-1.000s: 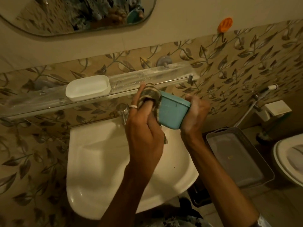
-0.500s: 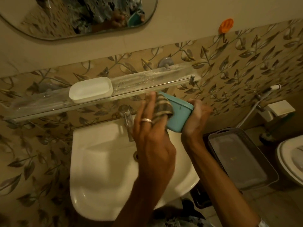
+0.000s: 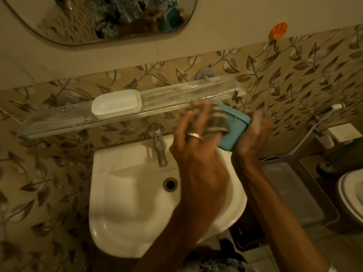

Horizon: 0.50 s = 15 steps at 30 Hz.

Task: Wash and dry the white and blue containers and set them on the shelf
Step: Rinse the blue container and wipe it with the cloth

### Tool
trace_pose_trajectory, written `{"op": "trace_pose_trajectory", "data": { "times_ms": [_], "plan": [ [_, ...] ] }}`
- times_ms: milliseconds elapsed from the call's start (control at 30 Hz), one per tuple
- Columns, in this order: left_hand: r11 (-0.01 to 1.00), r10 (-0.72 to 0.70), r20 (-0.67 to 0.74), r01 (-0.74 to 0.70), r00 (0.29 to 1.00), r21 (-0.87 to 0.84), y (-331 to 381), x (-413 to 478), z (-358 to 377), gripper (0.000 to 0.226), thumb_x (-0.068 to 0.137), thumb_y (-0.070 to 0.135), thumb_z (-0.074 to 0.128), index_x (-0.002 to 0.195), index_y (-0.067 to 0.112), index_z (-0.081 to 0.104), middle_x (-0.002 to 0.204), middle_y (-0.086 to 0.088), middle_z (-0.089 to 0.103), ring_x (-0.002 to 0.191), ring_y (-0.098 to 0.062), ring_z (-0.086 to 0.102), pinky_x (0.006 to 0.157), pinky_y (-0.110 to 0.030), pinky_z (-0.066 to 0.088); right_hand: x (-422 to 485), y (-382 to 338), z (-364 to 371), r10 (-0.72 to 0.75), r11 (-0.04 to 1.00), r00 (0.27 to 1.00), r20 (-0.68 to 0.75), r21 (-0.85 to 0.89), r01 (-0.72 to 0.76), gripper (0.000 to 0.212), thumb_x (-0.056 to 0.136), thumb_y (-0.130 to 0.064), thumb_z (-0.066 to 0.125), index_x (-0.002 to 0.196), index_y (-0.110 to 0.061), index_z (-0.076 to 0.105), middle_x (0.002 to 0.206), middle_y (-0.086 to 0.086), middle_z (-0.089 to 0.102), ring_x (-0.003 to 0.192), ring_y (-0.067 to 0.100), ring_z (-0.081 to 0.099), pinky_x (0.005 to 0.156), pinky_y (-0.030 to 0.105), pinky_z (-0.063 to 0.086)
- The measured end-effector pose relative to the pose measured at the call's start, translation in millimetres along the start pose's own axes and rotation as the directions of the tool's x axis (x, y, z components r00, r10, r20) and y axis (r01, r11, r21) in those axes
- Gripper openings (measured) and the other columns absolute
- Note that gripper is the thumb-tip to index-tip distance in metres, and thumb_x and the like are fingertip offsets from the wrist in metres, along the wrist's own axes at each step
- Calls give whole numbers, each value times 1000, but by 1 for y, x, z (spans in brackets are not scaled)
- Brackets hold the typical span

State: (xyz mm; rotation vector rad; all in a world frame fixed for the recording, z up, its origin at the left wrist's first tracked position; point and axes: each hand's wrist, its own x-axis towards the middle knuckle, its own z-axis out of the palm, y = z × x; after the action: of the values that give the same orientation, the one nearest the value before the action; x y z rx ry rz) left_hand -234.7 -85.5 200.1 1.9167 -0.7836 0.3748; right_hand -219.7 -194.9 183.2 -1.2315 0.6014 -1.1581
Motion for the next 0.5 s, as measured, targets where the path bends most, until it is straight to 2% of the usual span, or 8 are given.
{"op": "trace_pose_trajectory", "data": {
  "times_ms": [100,133,233,300,333,367,433,500],
  "plan": [
    [960,228,53,-233,972,153,7,-12,8,40,100,24,29,112,19,67,143,0,48,135,-26,36,102,-48,33,1,0,-4,-164,968,984,72,-180,175,49,97,2,45,59,-30,43,41,-10,49,44,-14,52,43,1,35],
    [957,242,49,-246,969,153,5,-8,7,37,98,22,33,110,18,68,142,0,49,134,-27,37,101,-49,34,1,-1,-6,-162,970,983,84,-171,174,48,97,1,45,60,-29,44,42,-11,53,44,-13,52,43,2,35],
    [980,182,22,-183,983,76,-5,5,-2,35,92,12,37,113,12,65,141,-6,51,132,-29,40,104,-47,37,-2,-10,-3,-42,999,999,33,9,42,36,88,-22,38,54,-23,50,44,-15,58,44,-3,55,42,12,39],
    [993,39,14,-38,999,-108,-12,19,-9,35,93,5,37,111,18,64,124,-1,61,121,-20,53,99,-23,41,-1,-12,-6,154,973,988,-2,173,-152,37,83,-33,38,52,-24,55,48,-9,61,50,5,60,45,19,43],
    [972,-78,21,80,997,-222,-16,26,-14,38,93,3,38,105,28,65,109,9,65,109,-11,59,89,-11,42,0,-11,-8,254,927,967,21,279,-249,40,88,-36,37,56,-22,57,51,-6,63,51,8,62,46,19,45],
    [918,-225,54,230,973,-323,-21,33,-17,42,94,3,39,102,37,64,100,19,66,100,-1,62,83,-7,43,1,-11,-12,321,870,946,52,377,-316,44,94,-36,35,61,-19,57,53,-5,64,51,10,63,45,18,46],
    [760,-462,143,474,875,-445,-39,35,-20,41,96,5,40,113,34,64,106,18,68,104,0,62,92,-22,49,1,-11,-18,356,803,927,117,469,-367,47,99,-36,33,65,-17,60,56,-4,65,52,10,64,46,16,47],
    [666,-561,221,594,798,-452,-50,29,-19,39,98,6,38,127,21,58,121,3,66,114,-13,61,101,-40,47,1,-14,-18,336,756,924,184,532,-381,53,98,-47,32,74,-15,66,64,0,67,59,14,66,52,19,51]
  ]
}}
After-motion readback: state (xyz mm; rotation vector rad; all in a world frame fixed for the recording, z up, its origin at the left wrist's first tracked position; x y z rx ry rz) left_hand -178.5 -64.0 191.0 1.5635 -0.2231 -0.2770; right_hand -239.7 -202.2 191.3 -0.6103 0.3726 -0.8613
